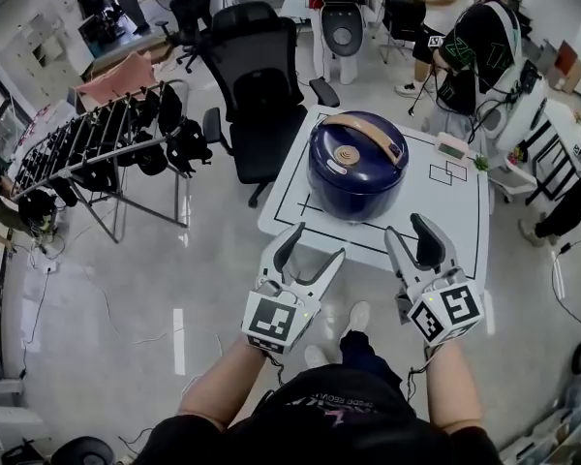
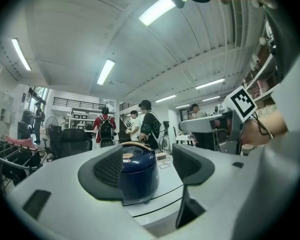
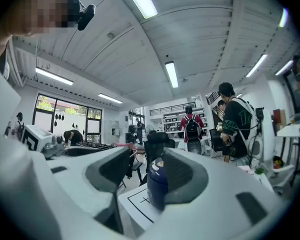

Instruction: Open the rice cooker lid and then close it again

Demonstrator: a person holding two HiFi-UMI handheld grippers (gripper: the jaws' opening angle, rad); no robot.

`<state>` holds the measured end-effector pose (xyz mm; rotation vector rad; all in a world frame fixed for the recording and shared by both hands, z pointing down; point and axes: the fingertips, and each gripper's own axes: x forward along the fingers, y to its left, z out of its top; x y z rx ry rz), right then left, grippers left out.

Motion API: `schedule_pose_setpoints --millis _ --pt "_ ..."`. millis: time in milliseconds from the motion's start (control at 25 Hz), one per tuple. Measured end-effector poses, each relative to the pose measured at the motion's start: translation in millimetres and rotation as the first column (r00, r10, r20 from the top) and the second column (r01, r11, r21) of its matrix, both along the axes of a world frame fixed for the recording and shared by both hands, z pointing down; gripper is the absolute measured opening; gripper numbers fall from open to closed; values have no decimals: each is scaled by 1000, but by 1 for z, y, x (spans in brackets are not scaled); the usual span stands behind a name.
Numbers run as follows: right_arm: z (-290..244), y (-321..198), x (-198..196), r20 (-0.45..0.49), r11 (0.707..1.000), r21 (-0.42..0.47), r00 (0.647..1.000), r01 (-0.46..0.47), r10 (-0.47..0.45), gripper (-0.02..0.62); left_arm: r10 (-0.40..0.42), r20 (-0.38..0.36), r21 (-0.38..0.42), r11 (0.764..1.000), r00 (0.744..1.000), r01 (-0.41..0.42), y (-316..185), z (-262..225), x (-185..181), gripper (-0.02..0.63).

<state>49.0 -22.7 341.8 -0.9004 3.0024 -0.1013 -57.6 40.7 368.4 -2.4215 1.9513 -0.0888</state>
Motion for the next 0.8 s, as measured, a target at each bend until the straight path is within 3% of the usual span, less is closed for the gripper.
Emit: schedule_pose_setpoints --millis 800 --pt "11 -68 4 21 999 -45 999 -23 24 198 -7 40 -36 999 999 8 -61 5 -7 299"
